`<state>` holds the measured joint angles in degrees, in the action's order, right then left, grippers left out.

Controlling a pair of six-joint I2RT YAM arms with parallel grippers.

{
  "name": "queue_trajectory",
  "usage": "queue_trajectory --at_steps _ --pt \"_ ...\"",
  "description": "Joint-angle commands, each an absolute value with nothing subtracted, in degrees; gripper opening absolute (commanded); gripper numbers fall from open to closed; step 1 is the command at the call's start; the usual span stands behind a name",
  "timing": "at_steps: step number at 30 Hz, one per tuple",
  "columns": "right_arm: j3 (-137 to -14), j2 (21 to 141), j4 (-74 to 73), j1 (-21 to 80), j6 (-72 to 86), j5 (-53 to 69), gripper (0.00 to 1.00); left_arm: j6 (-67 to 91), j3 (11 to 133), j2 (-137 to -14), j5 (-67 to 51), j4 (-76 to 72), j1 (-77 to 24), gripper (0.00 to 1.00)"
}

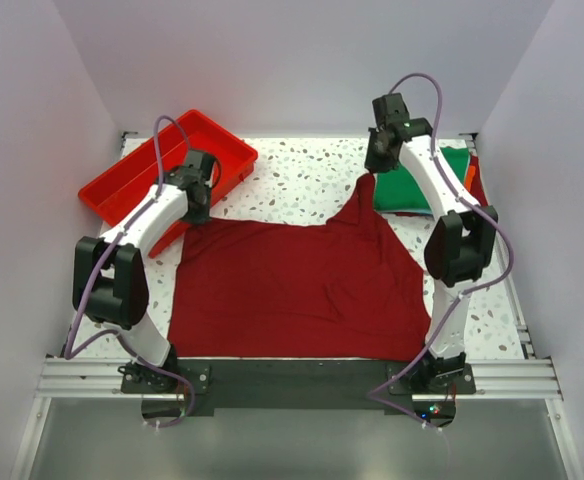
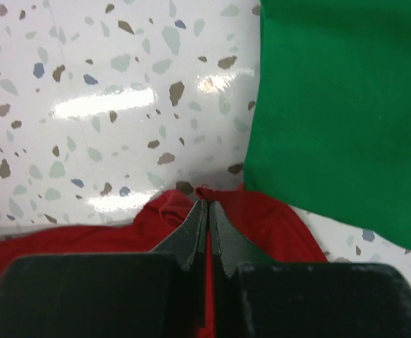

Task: Fold and stack the t-shirts
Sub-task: Fold the tshirt

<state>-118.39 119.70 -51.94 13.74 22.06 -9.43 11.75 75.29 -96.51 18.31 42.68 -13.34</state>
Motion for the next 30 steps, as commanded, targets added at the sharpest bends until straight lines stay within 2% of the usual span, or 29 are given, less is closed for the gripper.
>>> queue_trajectory --at_steps 1,10,14,20,24,26,30 --pt "-112.53 112.25 -52.38 13.54 22.41 -8.7 0.0 8.0 74.01 -93.87 15.74 40.52 -12.13 0.0" --pt "-101.08 103.02 -51.24 13.62 23.2 -8.97 0.0 9.49 73.48 -94.74 11.86 40.95 -12.04 0.0" --pt "-98.18 100.99 -50.89 13.62 24.17 -8.61 0.0 9.4 73.83 -95.8 12.22 41.48 -12.04 0.04" --pt "-94.4 98.27 -50.45 13.71 24.61 -8.44 0.0 10.89 72.78 -95.1 8.01 41.75 -12.04 0.22" --pt "-92.12 96.77 -50.19 13.71 24.87 -8.44 0.0 13.44 70.67 -93.69 4.31 40.96 -12.04 0.43" --pt "-91.76 96.5 -50.01 13.71 25.05 -8.35 0.0 14.41 69.7 -92.64 2.29 40.17 -12.04 0.48" --pt "-91.14 96.15 -49.92 13.71 25.22 -8.17 0.0 17.57 66.11 -91.67 0.26 39.38 -12.04 0.47"
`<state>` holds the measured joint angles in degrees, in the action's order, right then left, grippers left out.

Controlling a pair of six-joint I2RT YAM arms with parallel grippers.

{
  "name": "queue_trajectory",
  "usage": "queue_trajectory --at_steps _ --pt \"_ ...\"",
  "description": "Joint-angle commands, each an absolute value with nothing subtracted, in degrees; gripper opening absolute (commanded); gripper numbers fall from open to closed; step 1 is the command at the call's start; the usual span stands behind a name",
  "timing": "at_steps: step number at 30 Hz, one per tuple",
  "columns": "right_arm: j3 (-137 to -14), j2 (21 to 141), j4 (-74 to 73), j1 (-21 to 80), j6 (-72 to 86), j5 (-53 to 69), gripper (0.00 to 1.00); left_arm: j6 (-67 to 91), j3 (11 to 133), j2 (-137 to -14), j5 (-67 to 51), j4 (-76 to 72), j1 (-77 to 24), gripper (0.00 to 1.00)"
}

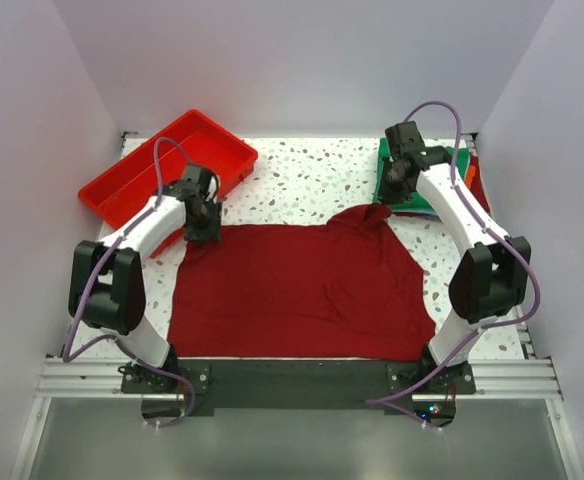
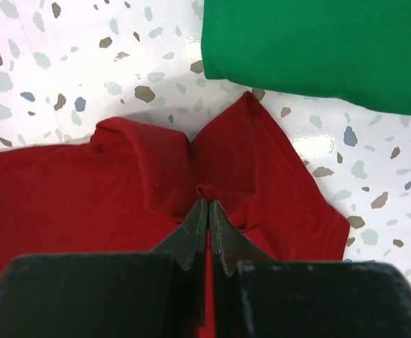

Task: Fold and stack the t-shirts
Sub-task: Fold the tshirt

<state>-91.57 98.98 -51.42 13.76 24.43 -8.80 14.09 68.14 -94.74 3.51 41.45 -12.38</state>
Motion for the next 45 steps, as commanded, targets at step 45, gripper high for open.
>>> queue_trajectory --at_steps 45 --pt "-80.25 80.6 -57.3 12.22 27.86 -11.6 0.0 22.94 63.72 -93.96 13.18 31.28 -15.82 0.49"
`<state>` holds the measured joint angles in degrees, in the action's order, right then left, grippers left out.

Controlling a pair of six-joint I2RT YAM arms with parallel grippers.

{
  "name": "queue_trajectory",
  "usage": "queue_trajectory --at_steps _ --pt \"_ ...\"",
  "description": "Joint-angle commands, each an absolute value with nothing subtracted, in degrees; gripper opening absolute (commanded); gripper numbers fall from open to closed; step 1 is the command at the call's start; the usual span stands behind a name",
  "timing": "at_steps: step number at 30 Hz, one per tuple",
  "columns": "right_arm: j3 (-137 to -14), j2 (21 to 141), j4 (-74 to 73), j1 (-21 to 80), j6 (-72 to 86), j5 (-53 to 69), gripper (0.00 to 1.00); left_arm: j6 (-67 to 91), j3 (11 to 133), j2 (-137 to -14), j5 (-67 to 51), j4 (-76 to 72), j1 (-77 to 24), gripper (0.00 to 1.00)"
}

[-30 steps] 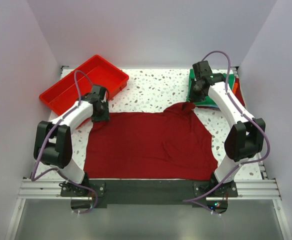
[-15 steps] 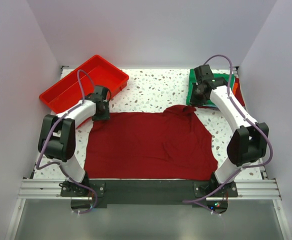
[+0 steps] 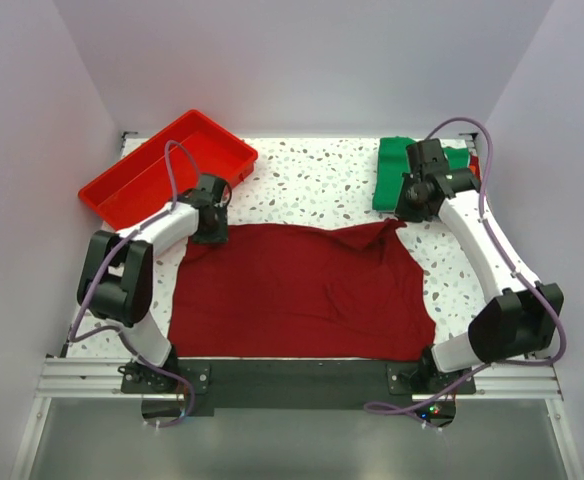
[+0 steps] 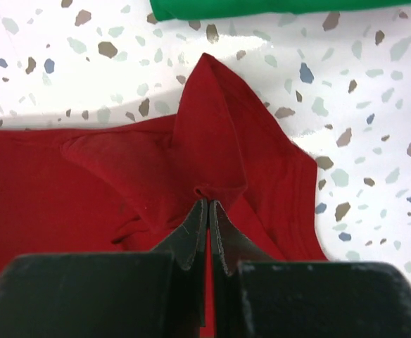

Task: Fold and stack the t-shirts
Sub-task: Fold the tshirt

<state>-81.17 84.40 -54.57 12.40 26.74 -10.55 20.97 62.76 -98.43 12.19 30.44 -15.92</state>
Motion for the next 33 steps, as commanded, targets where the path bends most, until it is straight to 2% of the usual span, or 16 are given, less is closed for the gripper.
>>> queue_trajectory --at_steps 1,3,6,14,26,33 --pt "-79.72 79.9 -57.65 12.3 27.95 -11.51 0.0 23.11 64.42 -93.78 13.44 31.81 -15.73 0.5" --pt "-78.05 77.71 -59.23 12.3 28.04 -12.39 0.0 23.2 65.39 -93.69 14.23 33.04 -15.73 0.56" --pt "-76.03 74.46 -61.86 12.22 28.12 -13.79 0.0 22.94 66.97 -93.69 14.59 33.75 -15.73 0.59" --pt "-71.28 67.24 -67.41 12.3 30.23 -14.23 0.0 22.15 68.9 -96.32 14.85 33.4 -15.73 0.62" --pt "-70.93 64.51 -72.07 12.3 30.94 -18.02 0.0 18.81 71.28 -103.61 18.8 30.33 -15.73 0.61" --pt "-70.66 64.25 -72.51 12.3 31.29 -18.19 0.0 18.11 71.46 -106.17 21.45 26.37 -15.12 0.52"
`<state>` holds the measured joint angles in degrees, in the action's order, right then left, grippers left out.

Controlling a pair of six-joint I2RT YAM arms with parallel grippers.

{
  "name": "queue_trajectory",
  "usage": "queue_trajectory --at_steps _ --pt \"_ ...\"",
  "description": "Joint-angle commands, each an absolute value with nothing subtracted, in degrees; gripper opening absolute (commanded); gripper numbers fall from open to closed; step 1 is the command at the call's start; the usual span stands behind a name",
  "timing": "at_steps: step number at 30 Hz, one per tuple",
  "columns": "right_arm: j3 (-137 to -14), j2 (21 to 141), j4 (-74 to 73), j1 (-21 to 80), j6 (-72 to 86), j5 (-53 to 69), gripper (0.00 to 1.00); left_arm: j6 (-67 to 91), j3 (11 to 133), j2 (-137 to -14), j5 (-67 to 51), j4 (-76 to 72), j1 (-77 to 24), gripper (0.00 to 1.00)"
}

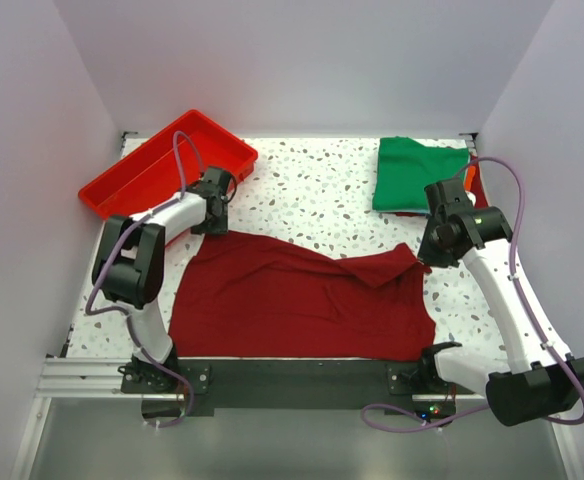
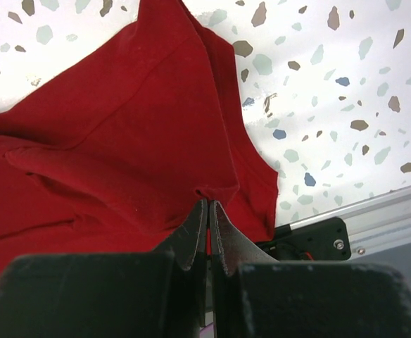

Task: Fold and stack the t-shirts
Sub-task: Fold the tshirt

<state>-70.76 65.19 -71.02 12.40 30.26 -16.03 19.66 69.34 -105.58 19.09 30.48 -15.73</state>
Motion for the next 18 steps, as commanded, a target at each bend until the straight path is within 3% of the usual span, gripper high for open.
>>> queue_trajectory --at_steps 1,18 --pt "-70.75 64.34 -72.51 12.3 31.46 -18.19 0.0 18.11 71.54 -106.61 21.45 25.85 -15.12 0.51" --pt "-69.96 64.34 -72.07 12.22 32.7 -16.17 0.0 17.23 68.82 -108.37 21.89 21.09 -15.12 0.4"
